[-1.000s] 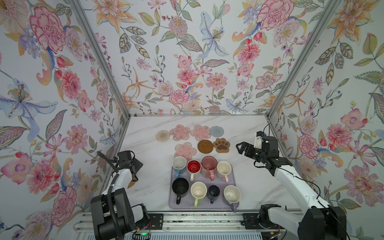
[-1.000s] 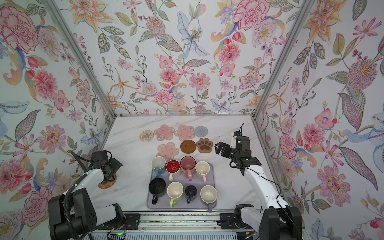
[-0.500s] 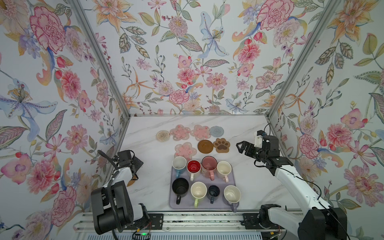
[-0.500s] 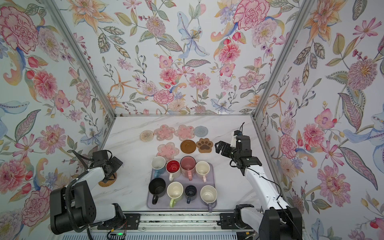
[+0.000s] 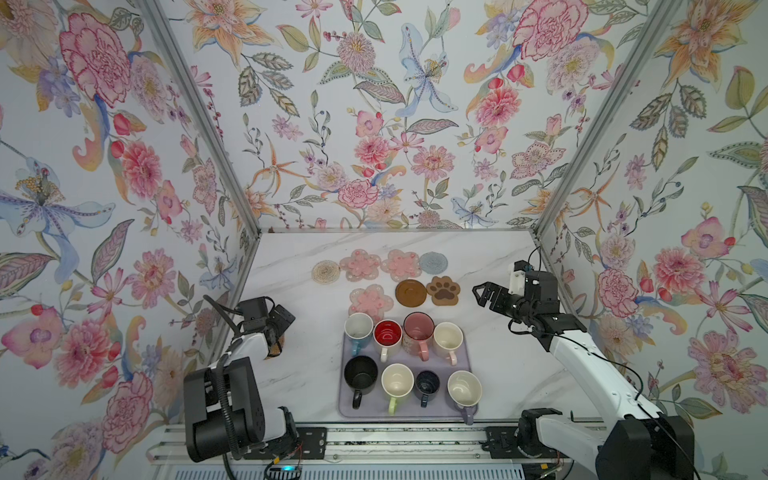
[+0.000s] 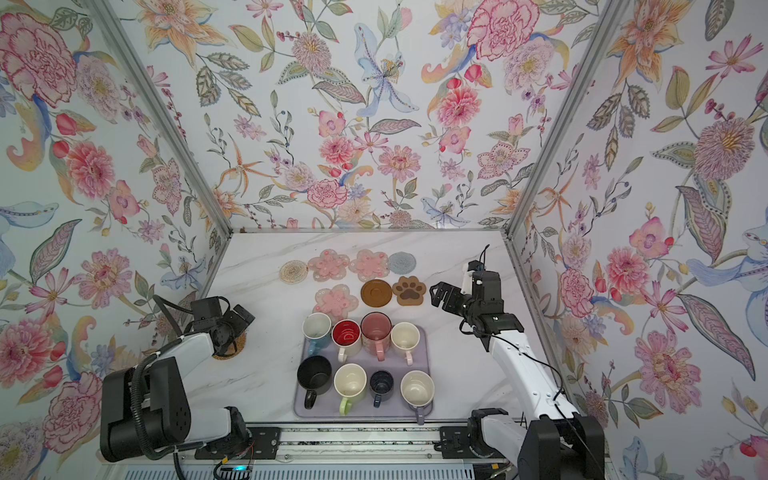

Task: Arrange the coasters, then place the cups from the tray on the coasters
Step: 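Lower the left gripper onto the rattan coaster and push it farther away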

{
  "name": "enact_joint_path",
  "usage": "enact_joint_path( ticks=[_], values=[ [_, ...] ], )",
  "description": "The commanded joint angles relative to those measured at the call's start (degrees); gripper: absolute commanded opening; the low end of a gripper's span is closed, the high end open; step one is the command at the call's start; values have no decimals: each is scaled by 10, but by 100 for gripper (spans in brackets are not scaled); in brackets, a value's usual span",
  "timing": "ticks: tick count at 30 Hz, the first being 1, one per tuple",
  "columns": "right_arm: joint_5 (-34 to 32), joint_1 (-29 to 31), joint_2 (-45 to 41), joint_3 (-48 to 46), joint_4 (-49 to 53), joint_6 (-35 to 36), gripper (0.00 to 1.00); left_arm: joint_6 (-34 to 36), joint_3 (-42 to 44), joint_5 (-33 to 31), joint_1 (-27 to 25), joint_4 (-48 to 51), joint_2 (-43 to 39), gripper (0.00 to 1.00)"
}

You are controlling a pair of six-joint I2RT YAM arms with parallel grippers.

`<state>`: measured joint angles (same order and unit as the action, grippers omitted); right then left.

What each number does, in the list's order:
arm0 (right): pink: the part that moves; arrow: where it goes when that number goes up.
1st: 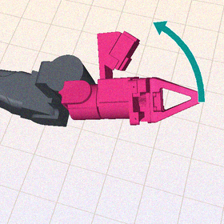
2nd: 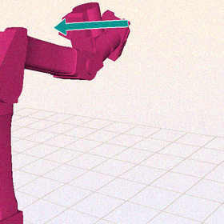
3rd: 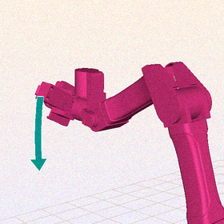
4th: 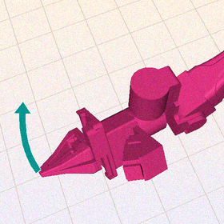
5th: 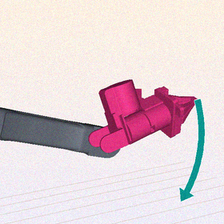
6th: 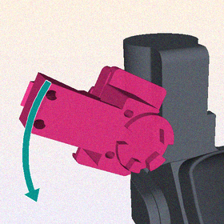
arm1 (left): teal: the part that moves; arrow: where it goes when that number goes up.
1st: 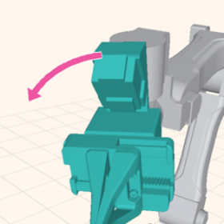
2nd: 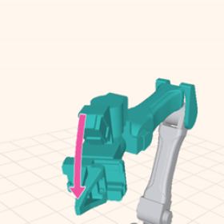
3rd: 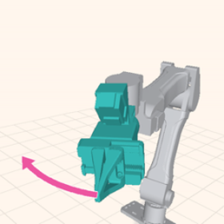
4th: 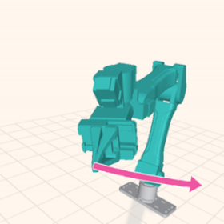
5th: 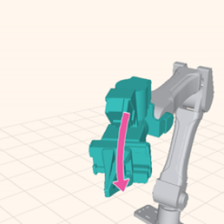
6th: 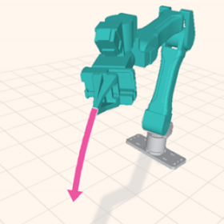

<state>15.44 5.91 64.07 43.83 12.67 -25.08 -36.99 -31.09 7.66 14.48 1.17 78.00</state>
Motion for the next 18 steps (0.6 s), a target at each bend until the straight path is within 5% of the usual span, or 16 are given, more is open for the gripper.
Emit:
enact_joint_path(
  ticks=[1, 18],
  values=[
    [-7, 3, -7, 16, 4, 1, 99, -36, 21, 48, -35, 18, 16, 99],
    [-3, 8, -28, 10, 13, 2, 99, -104, -20, 57, -176, -50, 66, 99]
  ],
)
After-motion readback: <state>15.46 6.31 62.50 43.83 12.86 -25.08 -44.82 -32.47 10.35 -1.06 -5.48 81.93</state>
